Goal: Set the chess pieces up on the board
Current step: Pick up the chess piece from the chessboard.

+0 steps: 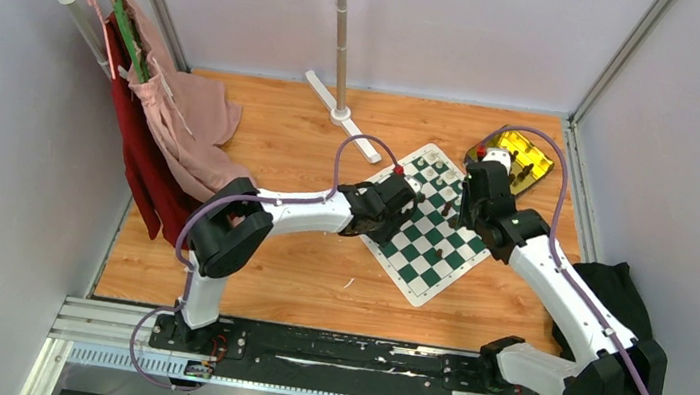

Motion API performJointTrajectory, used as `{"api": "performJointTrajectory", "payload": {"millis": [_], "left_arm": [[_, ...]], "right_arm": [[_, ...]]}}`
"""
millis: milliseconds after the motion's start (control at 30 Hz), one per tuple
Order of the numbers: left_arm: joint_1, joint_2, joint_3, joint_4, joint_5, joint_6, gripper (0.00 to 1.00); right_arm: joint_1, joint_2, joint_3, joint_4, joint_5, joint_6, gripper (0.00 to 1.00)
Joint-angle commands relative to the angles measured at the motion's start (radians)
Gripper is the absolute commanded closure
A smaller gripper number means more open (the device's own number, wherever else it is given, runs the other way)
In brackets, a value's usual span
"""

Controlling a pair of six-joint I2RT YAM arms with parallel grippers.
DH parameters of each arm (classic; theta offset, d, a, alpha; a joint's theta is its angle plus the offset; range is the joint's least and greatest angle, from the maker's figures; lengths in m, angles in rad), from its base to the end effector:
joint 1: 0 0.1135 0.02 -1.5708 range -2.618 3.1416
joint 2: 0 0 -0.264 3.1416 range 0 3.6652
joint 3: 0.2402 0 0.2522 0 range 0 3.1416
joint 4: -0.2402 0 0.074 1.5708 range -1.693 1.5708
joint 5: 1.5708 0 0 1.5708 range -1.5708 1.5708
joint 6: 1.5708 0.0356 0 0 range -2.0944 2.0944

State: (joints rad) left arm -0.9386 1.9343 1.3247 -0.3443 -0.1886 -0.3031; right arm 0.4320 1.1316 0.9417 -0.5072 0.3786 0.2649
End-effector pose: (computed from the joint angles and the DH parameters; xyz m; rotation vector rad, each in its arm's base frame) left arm 0.2489 -0.3285 0.1803 0.7153 2.4180 -0.2733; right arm 0.2250 0.0893 0.2964 0.0126 2.2103 -0.0455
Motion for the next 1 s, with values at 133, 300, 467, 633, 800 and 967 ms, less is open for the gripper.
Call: {"api": "performJointTrajectory", "payload": {"millis": [133, 300, 467, 633, 800, 967], "left_arm": [[-0.007, 0.031, 0.035, -0.044, -0.029, -0.030, 0.55], [-0.008, 0.034, 0.042, -0.050, -0.028, -0.031, 0.60], [-0.007, 0.039, 0.047, -0.051, -0.019, -0.035, 0.66], [-0.008, 0.038, 0.049, -0.053, -0.008, -0.043, 0.71], [-0.008, 0.028, 0.040, -0.053, -0.002, -0.052, 0.81], [-0.008, 0.003, 0.037, -0.067, -0.006, -0.063, 0.90]], "right_arm": [[-0.022, 0.006, -0.017, 0.016, -0.016, -0.016, 0.64], [-0.024, 0.000, -0.025, 0.020, -0.021, -0.015, 0.64], [-0.025, -0.011, -0.034, 0.021, -0.022, -0.016, 0.64], [-0.024, -0.022, -0.044, 0.022, -0.021, -0.014, 0.65], [-0.024, -0.032, -0.049, 0.021, -0.018, -0.012, 0.65], [-0.026, -0.033, -0.046, 0.021, -0.019, -0.011, 0.65]]}}
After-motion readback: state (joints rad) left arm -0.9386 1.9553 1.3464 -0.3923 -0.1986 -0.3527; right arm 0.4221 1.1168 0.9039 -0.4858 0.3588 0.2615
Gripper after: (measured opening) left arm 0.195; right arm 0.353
